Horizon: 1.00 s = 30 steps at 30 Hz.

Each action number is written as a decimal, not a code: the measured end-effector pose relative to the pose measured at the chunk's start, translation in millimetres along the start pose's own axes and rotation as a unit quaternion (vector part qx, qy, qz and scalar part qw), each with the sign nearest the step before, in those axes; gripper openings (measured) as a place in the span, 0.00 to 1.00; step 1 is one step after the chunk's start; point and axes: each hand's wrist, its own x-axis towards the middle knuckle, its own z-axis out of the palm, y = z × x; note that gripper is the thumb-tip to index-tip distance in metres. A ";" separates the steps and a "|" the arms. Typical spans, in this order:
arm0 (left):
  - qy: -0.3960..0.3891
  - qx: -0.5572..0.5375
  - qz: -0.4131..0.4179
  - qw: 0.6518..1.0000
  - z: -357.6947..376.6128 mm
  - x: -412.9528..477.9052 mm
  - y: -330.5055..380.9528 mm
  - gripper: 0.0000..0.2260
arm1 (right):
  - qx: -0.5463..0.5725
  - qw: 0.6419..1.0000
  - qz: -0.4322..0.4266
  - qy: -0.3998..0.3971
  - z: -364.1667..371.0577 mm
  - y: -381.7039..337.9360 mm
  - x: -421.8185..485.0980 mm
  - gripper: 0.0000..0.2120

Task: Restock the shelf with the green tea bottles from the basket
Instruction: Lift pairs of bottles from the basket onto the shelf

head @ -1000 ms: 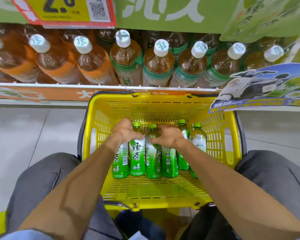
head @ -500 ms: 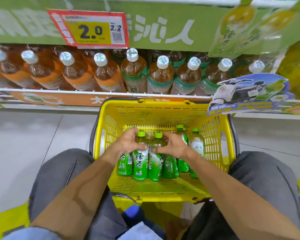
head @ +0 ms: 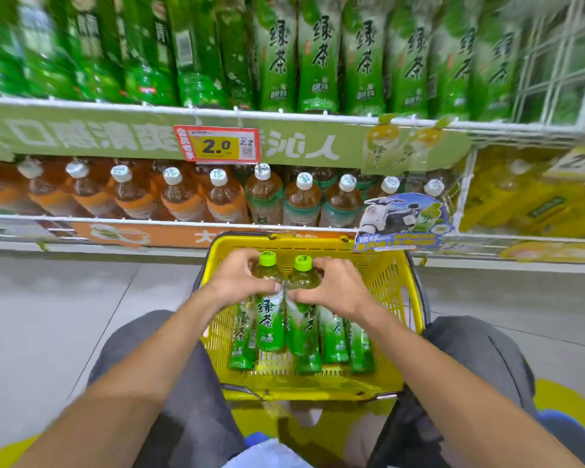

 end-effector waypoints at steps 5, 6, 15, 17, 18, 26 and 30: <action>0.044 -0.004 0.059 0.997 -29.6 -16.3 50.5 0.20 | 0.020 0.996 -0.052 0.074 -44.7 -34.2 -7.4 0.17; 0.059 0.006 0.070 0.996 -35.5 -18.2 58.2 0.27 | 0.025 0.995 -0.061 0.080 -52.0 -40.8 -9.2 0.20; 0.070 -0.002 0.166 0.984 -87.1 -67.1 159.3 0.18 | 0.054 0.976 -0.156 0.143 -127.7 -103.1 -24.5 0.14; 0.062 -0.017 0.191 0.979 -94.6 -74.4 183.1 0.15 | 0.063 0.970 -0.172 0.160 -147.0 -115.3 -27.9 0.15; 0.062 -0.018 0.202 0.977 -98.7 -78.4 195.4 0.13 | 0.064 0.967 -0.180 0.166 -157.5 -121.0 -29.3 0.15; 0.129 0.024 0.244 0.961 -141.6 -75.7 279.6 0.42 | 0.047 0.946 -0.223 0.229 -238.5 -174.0 -26.4 0.23; 0.183 0.016 0.277 0.943 -158.6 -62.9 318.5 0.41 | 0.052 0.926 -0.241 0.287 -265.3 -197.6 -7.5 0.24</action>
